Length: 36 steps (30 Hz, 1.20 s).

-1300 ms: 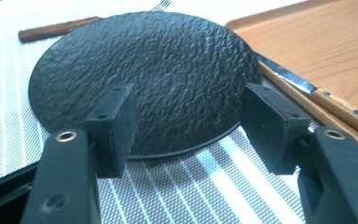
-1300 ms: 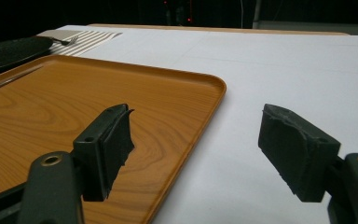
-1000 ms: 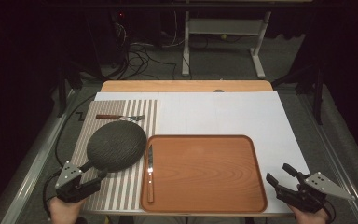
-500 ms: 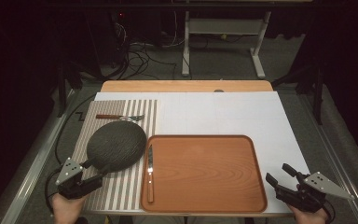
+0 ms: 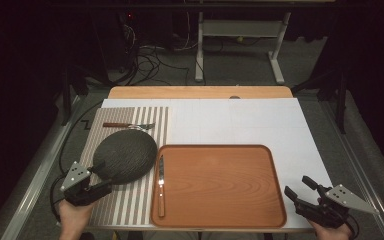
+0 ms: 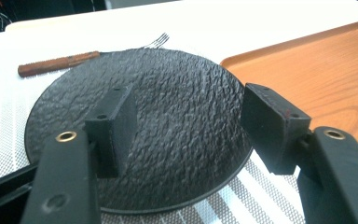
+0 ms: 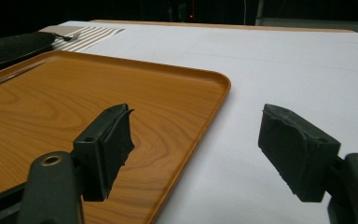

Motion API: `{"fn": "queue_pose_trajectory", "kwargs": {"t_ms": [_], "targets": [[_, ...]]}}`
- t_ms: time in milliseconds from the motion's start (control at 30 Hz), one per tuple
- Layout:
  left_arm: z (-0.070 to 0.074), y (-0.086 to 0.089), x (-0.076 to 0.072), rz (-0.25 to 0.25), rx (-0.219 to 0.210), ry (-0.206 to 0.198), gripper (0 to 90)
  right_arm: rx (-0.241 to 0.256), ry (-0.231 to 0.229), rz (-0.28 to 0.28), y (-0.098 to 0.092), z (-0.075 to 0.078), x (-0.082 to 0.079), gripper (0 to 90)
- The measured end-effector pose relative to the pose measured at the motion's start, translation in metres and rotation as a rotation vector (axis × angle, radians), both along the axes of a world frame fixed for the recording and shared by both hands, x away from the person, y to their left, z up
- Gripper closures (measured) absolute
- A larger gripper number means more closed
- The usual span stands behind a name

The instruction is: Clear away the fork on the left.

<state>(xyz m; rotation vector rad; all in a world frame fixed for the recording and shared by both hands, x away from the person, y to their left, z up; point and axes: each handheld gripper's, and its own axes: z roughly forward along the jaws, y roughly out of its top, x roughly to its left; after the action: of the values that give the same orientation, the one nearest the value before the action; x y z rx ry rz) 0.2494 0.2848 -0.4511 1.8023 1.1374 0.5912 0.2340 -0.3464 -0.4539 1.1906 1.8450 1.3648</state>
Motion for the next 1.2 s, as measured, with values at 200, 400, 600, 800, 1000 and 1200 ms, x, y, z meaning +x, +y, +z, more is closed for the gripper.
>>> {"fn": "queue_pose_trajectory", "kwargs": {"t_ms": [200, 400, 600, 800, 1000, 1200], "targets": [[0.005, -0.001, 0.005, 0.000, -0.019, -0.013, 33.9, 0.003, 0.006, 0.001, 0.000, 0.000, -0.001, 26.0], [0.009, -0.003, 0.010, -0.009, -0.021, -0.027, 33.8, -0.005, 0.007, 0.007, 0.002, 0.000, -0.001, 26.0], [0.013, -0.007, 0.016, -0.013, -0.023, -0.038, 33.9, -0.001, 0.011, 0.007, 0.001, -0.001, 0.000, 26.0], [0.015, -0.013, 0.024, -0.034, -0.028, -0.036, 33.9, -0.002, 0.011, 0.011, 0.002, 0.000, 0.000, 26.0], [0.017, -0.015, 0.031, -0.029, -0.027, -0.043, 33.8, -0.001, 0.013, 0.011, 0.001, 0.000, 0.000, 26.0], [0.018, -0.018, 0.039, -0.033, -0.024, -0.042, 33.8, -0.001, 0.017, 0.006, 0.002, -0.001, 0.000, 26.0]]}}
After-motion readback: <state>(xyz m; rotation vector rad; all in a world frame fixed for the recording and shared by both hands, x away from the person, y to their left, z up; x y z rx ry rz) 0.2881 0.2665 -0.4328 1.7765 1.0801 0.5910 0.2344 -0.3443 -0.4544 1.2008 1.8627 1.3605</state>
